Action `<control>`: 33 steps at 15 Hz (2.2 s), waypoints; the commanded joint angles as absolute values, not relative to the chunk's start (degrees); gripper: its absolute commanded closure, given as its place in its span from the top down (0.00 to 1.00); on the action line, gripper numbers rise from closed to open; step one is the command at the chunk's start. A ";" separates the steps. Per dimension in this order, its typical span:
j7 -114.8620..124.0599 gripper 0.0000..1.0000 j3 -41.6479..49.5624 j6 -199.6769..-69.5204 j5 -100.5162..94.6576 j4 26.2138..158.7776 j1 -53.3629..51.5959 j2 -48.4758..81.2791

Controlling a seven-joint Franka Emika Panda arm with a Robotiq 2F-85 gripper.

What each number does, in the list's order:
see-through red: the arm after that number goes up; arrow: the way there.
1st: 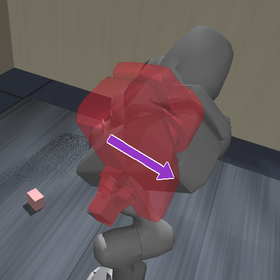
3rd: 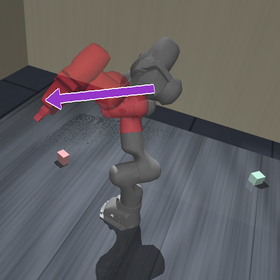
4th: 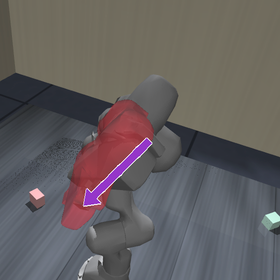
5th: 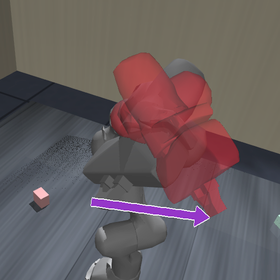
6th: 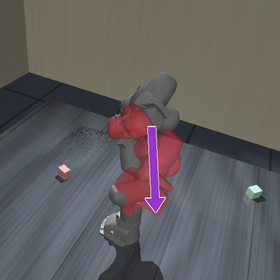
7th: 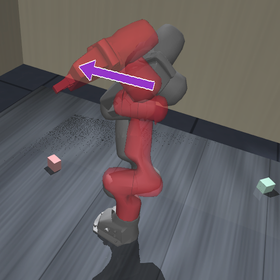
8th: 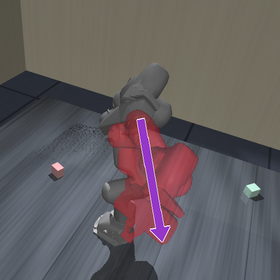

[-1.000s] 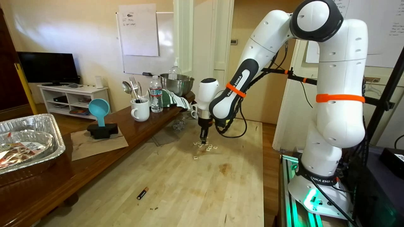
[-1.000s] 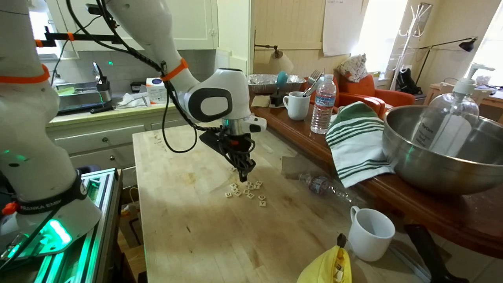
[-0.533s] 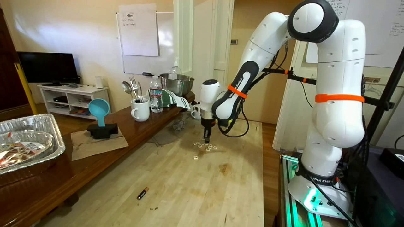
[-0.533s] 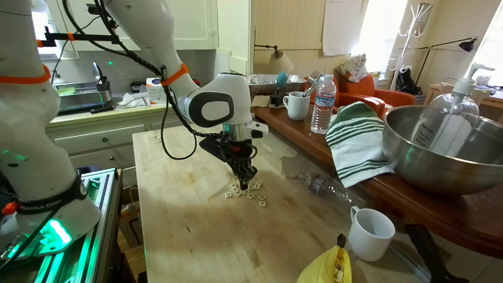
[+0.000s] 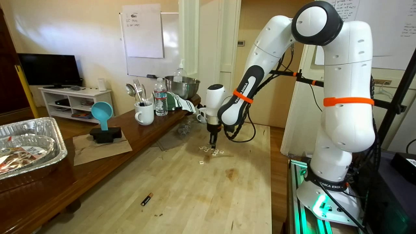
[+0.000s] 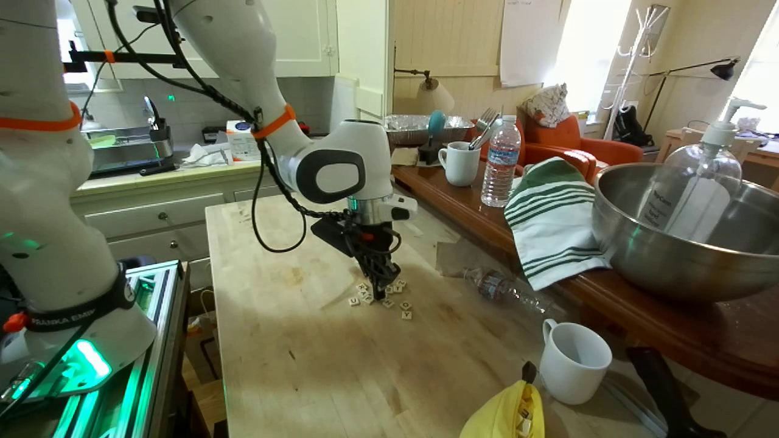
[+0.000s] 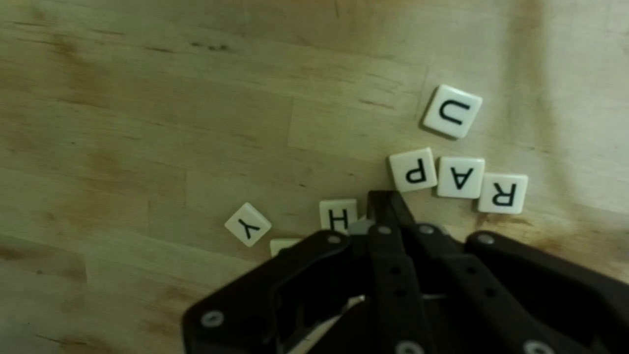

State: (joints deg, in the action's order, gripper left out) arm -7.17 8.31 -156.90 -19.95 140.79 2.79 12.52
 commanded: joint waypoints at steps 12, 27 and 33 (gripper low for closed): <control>-5.13 0.00 4.56 -150.62 -15.44 139.07 1.71 14.34; 12.27 0.00 3.11 -146.16 -12.84 135.76 -2.66 16.51; 15.92 0.00 2.34 -143.02 -10.67 134.19 -3.61 17.09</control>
State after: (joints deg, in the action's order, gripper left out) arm 13.66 3.01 -144.82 -12.89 135.93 -2.65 13.75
